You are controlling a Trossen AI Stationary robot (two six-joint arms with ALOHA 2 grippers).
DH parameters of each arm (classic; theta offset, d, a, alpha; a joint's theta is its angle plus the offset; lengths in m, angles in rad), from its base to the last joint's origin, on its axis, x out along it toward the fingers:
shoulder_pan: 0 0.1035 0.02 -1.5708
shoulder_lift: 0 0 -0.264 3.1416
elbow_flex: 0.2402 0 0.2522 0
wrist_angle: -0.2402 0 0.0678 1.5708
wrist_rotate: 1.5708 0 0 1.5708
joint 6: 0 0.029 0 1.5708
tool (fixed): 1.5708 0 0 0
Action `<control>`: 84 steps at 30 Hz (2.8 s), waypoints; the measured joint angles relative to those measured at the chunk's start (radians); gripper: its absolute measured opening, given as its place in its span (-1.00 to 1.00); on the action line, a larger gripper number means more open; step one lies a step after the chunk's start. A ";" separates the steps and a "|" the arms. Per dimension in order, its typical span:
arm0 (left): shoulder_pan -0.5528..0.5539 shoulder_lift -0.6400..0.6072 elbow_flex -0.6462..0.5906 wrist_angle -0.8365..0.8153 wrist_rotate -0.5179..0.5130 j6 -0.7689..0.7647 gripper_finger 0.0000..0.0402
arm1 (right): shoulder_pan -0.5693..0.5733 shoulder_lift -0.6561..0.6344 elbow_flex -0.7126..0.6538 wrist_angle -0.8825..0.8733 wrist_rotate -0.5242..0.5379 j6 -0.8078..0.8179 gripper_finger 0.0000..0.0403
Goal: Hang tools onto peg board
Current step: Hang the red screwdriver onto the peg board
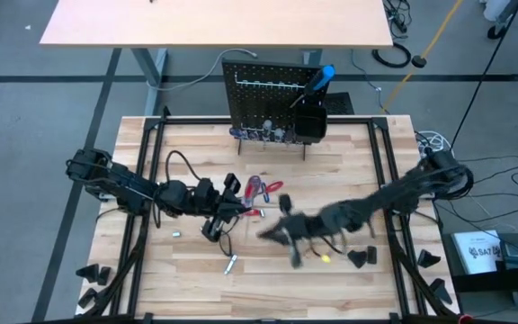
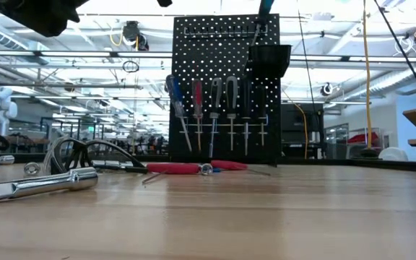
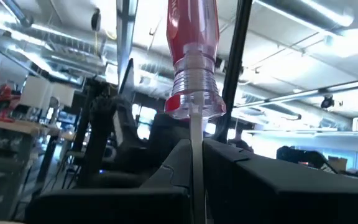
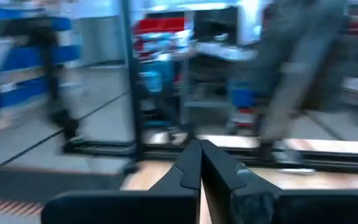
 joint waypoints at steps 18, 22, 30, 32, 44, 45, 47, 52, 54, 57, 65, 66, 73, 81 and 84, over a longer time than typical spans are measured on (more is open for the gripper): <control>0.007 0.000 0.000 -0.026 0.008 0.006 -0.91 | -0.090 0.074 -0.001 0.161 0.069 0.012 -0.32; 0.008 0.000 0.000 -0.028 -0.045 0.034 -0.91 | -0.118 0.074 -0.001 0.160 0.057 0.066 -0.10; 0.017 0.019 0.002 -0.037 -0.168 0.078 -0.91 | -0.156 0.074 -0.001 0.177 -0.015 0.099 -0.06; 0.025 0.036 0.018 -0.041 -0.171 0.078 -0.91 | -0.166 0.074 -0.001 0.183 -0.010 0.104 -0.09; 0.040 0.070 0.050 -0.057 -0.155 0.111 -0.91 | -0.181 0.075 -0.001 0.137 -0.011 0.099 -0.93; 0.039 0.070 0.050 -0.065 -0.148 0.111 -0.91 | -0.180 0.075 -0.001 0.129 -0.011 0.099 -0.93; 0.039 0.070 0.050 -0.095 -0.142 0.109 -0.88 | -0.180 0.075 -0.001 0.103 -0.011 0.107 -0.95; 0.040 0.070 0.050 -0.186 -0.137 0.101 -0.60 | -0.180 0.070 -0.001 -0.022 -0.019 0.125 -0.97; 0.040 0.070 0.050 -0.220 -0.134 0.100 -0.50 | -0.179 0.058 -0.001 -0.094 -0.034 0.142 -0.97; 0.038 0.070 0.050 -0.289 -0.131 0.079 -0.40 | -0.172 0.043 -0.001 -0.184 -0.042 0.158 -0.97; 0.038 0.049 0.050 -0.437 -0.032 0.047 -0.34 | -0.154 0.030 -0.001 -0.337 -0.044 0.210 -0.97; 0.037 0.036 0.050 -0.466 -0.031 0.047 -0.34 | -0.151 0.030 -0.001 -0.337 -0.044 0.210 -0.97; 0.026 -0.079 0.049 -0.588 -0.039 0.072 -0.33 | -0.151 0.028 0.001 -0.323 -0.041 0.207 -0.97; 0.033 -0.115 0.048 -0.639 -0.073 0.111 -0.33 | -0.153 0.027 0.002 -0.310 -0.101 0.211 -0.97; 0.029 -0.117 0.048 -0.666 -0.049 0.144 -0.33 | -0.151 0.029 0.000 -0.317 -0.099 0.209 -0.97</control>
